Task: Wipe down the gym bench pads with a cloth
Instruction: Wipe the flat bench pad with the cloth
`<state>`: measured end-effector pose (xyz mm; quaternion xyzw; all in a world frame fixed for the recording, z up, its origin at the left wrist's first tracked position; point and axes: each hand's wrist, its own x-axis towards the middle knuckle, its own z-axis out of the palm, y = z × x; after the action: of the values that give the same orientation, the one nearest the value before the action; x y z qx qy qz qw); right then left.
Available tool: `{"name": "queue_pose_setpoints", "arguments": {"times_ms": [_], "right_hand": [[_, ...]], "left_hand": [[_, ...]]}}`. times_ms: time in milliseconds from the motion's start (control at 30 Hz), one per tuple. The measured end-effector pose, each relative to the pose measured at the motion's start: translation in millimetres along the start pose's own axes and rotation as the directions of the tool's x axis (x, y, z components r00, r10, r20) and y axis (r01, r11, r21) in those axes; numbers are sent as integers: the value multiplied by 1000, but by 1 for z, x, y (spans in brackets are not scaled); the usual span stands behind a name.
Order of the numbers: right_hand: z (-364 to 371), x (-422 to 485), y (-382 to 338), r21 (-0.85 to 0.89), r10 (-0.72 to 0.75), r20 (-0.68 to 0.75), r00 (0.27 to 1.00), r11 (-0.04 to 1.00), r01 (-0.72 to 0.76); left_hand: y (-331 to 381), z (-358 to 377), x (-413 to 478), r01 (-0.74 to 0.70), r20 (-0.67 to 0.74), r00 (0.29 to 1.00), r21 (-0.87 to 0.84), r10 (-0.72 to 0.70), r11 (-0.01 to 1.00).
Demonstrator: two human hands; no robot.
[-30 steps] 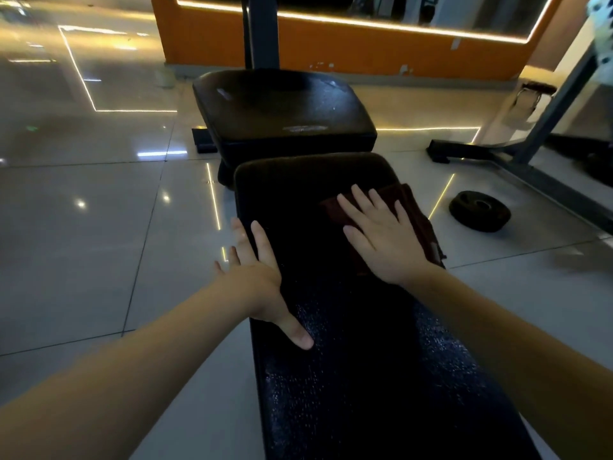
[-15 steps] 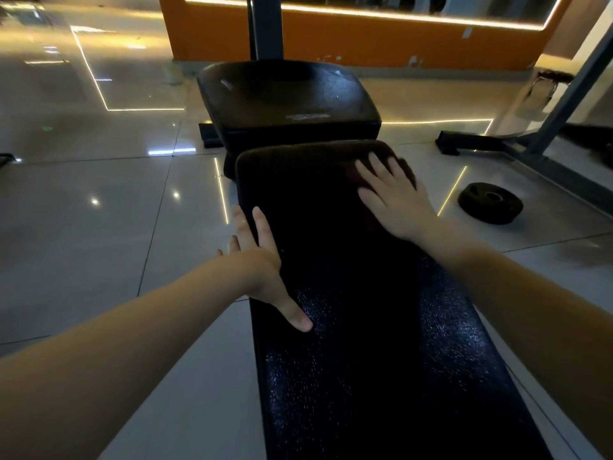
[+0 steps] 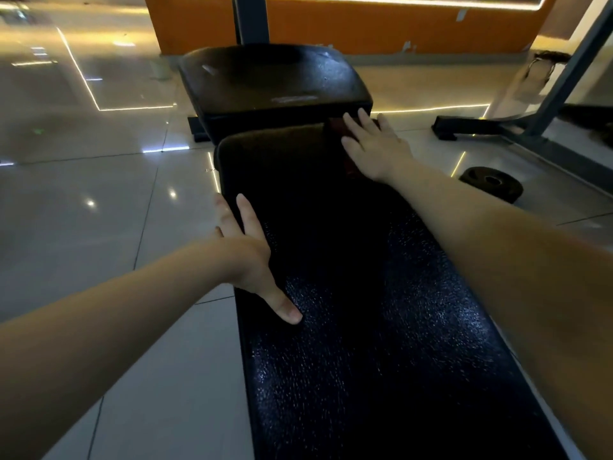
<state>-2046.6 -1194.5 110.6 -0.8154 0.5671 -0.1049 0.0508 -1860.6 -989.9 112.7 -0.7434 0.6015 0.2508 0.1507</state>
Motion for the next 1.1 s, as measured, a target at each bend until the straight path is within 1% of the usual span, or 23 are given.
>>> {"name": "queue_pose_setpoints", "arguments": {"times_ms": [67, 133, 200, 333, 400, 467, 500, 567, 633, 700, 800, 867, 1000, 1100], "right_hand": [[-4, 7, -8, 32, 67, 34, 997, 997, -68], [-7, -2, -12, 54, 83, 22, 996, 995, -84], [-6, -21, -12, 43, 47, 15, 999, 998, -48], [2, -85, -5, 22, -59, 15, 998, 998, 59], [9, -127, -4, -3, -58, 0, 998, 998, 58], [22, -174, -1, -46, -47, -17, 999, 998, 46], [28, -198, 1, -71, -48, -23, 999, 996, 46], [37, -238, 5, -106, -51, -3, 999, 993, 50], [42, -256, 11, -107, -41, 11, 999, 993, 42], [41, -248, 13, -113, -45, -9, 999, 993, 44], [36, -210, 11, -140, -70, -83, 994, 988, 58], [28, -176, 11, -94, -43, -104, 994, 995, 33], [11, -111, 6, -31, 53, -38, 998, 998, -55], [9, -99, 2, 9, 91, -19, 996, 996, -90]], "left_hand": [[1, -1, -2, 13, 4, 1000, -3, -13, 1000], [0, -1, -5, 5, 4, 1000, -9, -4, 1000], [-2, 0, -6, -12, -4, 1000, -3, 12, 1000], [-1, 1, -11, 5, -6, 1000, -2, -5, 1000], [1, 1, -13, 21, -18, 1000, 8, -21, 1000], [3, 1, -14, 18, -62, 998, 38, -15, 999], [3, 2, -14, -6, -98, 995, 80, 14, 997], [1, 5, -13, -129, -153, 975, 206, 162, 970], [1, 14, -12, -256, -138, 942, 297, 306, 920], [2, 23, -11, -289, -115, 934, 316, 339, 904], [4, 26, -7, -280, -111, 938, 311, 327, 908], [4, 24, -5, -284, -110, 937, 307, 330, 908], [6, 22, -4, -280, -84, 944, 308, 319, 909], [5, 22, -6, -280, -101, 940, 313, 325, 907]]}}
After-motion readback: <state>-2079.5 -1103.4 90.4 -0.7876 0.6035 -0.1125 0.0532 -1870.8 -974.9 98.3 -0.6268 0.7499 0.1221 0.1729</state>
